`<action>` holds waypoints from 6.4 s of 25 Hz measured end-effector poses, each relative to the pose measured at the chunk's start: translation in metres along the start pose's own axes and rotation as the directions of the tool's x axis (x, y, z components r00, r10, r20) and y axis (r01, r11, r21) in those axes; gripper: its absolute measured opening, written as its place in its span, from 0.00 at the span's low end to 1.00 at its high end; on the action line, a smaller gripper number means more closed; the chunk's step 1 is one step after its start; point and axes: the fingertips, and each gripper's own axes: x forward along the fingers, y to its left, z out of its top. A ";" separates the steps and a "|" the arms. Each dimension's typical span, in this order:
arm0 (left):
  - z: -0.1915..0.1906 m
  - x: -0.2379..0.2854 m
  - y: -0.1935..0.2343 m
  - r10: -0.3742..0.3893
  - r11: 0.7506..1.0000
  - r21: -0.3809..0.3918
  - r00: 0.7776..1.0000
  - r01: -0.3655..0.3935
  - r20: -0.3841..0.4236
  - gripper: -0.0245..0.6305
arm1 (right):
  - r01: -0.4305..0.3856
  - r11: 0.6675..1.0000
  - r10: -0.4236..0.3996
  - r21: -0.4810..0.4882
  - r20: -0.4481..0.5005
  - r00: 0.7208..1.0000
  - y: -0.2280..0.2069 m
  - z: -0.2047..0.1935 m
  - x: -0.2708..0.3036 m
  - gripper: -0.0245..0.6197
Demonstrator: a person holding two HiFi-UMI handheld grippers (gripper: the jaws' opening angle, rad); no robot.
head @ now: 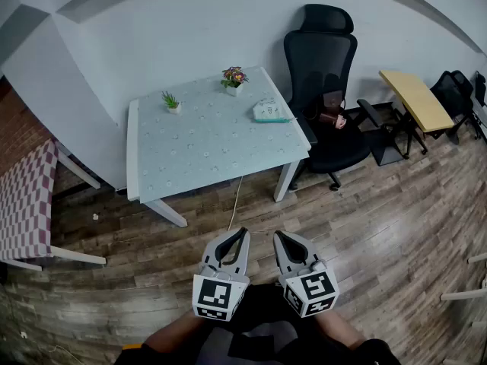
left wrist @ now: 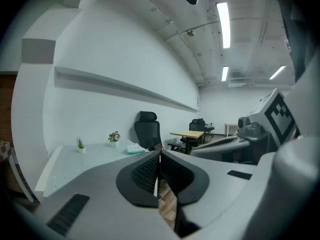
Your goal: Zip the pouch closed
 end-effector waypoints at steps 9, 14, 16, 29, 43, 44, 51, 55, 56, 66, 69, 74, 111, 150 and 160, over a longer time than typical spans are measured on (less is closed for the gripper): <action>0.005 -0.001 -0.007 -0.019 1.000 0.014 1.000 0.019 0.007 0.06 | 0.029 1.000 -0.029 0.005 0.013 1.000 -0.005 0.002 -0.011 0.06; 0.005 0.002 -0.013 -0.027 0.999 0.016 1.000 0.027 0.002 0.06 | 0.030 0.999 -0.030 0.017 0.011 0.999 -0.009 0.001 -0.015 0.06; 0.005 0.005 -0.015 -0.030 0.999 0.014 1.000 0.030 -0.001 0.06 | 0.031 0.999 -0.032 0.027 0.012 0.999 -0.014 0.001 -0.015 0.06; 0.034 0.086 -0.041 -0.025 1.000 0.018 1.000 0.025 -0.007 0.06 | 0.076 0.995 -0.077 0.065 0.024 0.997 -0.112 0.028 -0.005 0.06; 0.059 0.221 -0.092 0.104 0.994 0.029 0.991 -0.102 -0.087 0.06 | -0.074 0.995 0.077 0.071 -0.034 0.996 -0.261 0.034 0.024 0.06; 0.059 0.227 -0.094 0.113 0.993 0.033 0.989 -0.110 -0.095 0.06 | -0.083 0.995 0.085 0.064 -0.035 0.996 -0.269 0.035 0.027 0.06; 0.051 0.256 -0.077 0.142 0.990 0.032 0.979 -0.139 -0.144 0.06 | -0.099 0.994 0.101 0.045 -0.046 0.994 -0.296 0.040 0.061 0.06; 0.047 0.284 -0.062 0.089 0.996 0.016 0.987 -0.088 -0.136 0.06 | -0.075 0.997 0.076 0.014 -0.075 0.994 -0.300 0.040 0.082 0.06; 0.048 0.292 -0.056 0.073 0.997 0.013 0.989 -0.072 -0.128 0.06 | -0.061 0.998 0.062 0.011 -0.087 0.994 -0.302 0.040 0.088 0.06; 0.072 0.340 0.027 -0.037 0.999 -0.004 0.998 0.037 -0.048 0.06 | 0.039 0.996 -0.049 -0.079 -0.128 0.991 -0.291 0.076 0.161 0.06; 0.070 0.343 0.055 -0.048 0.999 -0.020 0.998 0.047 -0.042 0.06 | 0.060 0.992 -0.076 -0.114 -0.146 0.986 -0.285 0.085 0.183 0.06; 0.068 0.344 0.090 -0.065 0.998 -0.025 0.998 0.064 -0.023 0.06 | 0.088 0.981 -0.120 -0.173 -0.180 0.976 -0.279 0.091 0.216 0.06; -0.019 0.491 0.149 0.314 0.926 -0.092 0.884 -0.365 -0.348 0.06 | -0.581 0.594 0.209 -0.557 -0.590 0.780 -0.410 0.007 0.399 0.17; -0.029 0.498 0.164 0.186 0.976 -0.042 0.914 -0.215 -0.361 0.06 | -0.664 0.746 0.514 -0.049 -0.591 0.622 -0.358 0.044 0.424 0.07; -0.010 0.503 0.158 0.115 0.993 0.031 0.943 -0.111 -0.313 0.06 | -0.651 0.745 0.613 0.141 -0.529 0.587 -0.334 0.057 0.423 0.07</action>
